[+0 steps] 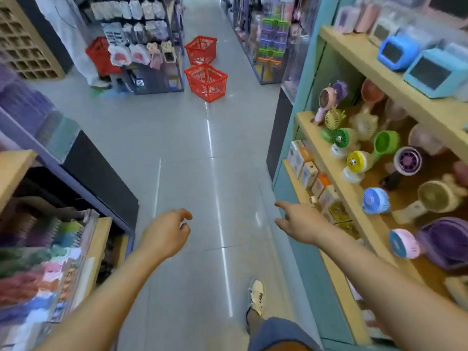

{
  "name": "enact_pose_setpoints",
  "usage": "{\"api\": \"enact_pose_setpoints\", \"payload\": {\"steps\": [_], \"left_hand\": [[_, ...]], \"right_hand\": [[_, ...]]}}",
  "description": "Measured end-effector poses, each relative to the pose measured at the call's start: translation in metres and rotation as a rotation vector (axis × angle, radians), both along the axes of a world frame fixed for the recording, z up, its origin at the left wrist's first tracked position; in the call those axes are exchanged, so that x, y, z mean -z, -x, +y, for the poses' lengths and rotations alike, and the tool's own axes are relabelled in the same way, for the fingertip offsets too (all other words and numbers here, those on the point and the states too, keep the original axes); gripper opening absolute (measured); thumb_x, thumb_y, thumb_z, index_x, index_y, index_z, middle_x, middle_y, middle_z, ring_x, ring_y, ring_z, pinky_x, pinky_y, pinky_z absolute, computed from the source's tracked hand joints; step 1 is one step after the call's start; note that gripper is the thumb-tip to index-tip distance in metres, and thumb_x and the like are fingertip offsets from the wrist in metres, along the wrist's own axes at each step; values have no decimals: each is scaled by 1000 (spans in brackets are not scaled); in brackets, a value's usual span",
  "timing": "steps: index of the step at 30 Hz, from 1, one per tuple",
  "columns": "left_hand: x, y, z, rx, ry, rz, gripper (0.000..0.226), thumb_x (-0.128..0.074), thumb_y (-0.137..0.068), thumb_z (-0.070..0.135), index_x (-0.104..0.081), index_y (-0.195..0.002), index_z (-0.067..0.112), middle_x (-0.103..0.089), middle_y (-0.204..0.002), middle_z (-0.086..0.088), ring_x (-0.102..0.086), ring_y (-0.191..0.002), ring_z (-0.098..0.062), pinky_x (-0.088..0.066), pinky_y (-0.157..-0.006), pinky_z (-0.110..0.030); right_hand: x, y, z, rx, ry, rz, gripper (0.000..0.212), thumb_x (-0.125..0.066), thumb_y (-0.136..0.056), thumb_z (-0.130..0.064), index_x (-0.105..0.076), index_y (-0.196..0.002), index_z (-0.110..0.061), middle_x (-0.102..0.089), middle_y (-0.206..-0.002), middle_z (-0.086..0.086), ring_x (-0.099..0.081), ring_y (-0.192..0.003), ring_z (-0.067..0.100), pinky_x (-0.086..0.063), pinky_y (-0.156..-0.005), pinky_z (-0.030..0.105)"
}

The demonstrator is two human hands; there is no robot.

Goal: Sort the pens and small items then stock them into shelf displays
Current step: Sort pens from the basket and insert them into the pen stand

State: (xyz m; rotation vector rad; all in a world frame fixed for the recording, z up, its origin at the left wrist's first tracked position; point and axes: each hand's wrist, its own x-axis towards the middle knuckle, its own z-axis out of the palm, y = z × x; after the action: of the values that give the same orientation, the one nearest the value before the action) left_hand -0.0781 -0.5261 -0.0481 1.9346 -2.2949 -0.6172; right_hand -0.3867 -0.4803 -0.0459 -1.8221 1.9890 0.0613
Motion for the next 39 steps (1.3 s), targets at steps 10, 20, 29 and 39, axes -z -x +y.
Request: {"api": "enact_pose_setpoints", "payload": {"steps": [10,20,29,39], "left_hand": [[-15,63,-256,-161,47,30,30,-49,-88,22,-61,-115,28,-65,-114,1,-61,-104,-21,-47,-87,-34],[14,85,-558,-122,49,-21,26,-50,-90,27,-64,-112,24,-64,-118,-4,-60,-106,-26,-48,-88,-37],[16,105,-803,-108,0,-90,24,-51,-91,27,-65,-110,21,-65,-112,-7,-59,-103,-27,-47,-86,-35],[31,193,-1069,-205,-16,-115,25,-47,-95,29,-63,-112,20,-62,-115,-8,-57,-107,-28,-44,-83,-34]], "right_hand": [[-4,71,-278,-16,-104,-112,53,-48,-96,-37,-36,-145,-23,-58,-131,8,-55,-118,28,-46,-96,37],[25,115,-577,-75,-165,35,60,-48,-93,-32,-27,-148,-20,-58,-130,14,-55,-117,33,-46,-91,38],[17,176,-827,11,-143,103,56,-44,-94,-34,-30,-146,-19,-48,-137,12,-49,-121,35,-46,-93,43],[43,275,-1122,30,-102,106,54,-43,-95,-37,-30,-143,-18,-46,-135,14,-46,-122,35,-47,-92,44]]}}
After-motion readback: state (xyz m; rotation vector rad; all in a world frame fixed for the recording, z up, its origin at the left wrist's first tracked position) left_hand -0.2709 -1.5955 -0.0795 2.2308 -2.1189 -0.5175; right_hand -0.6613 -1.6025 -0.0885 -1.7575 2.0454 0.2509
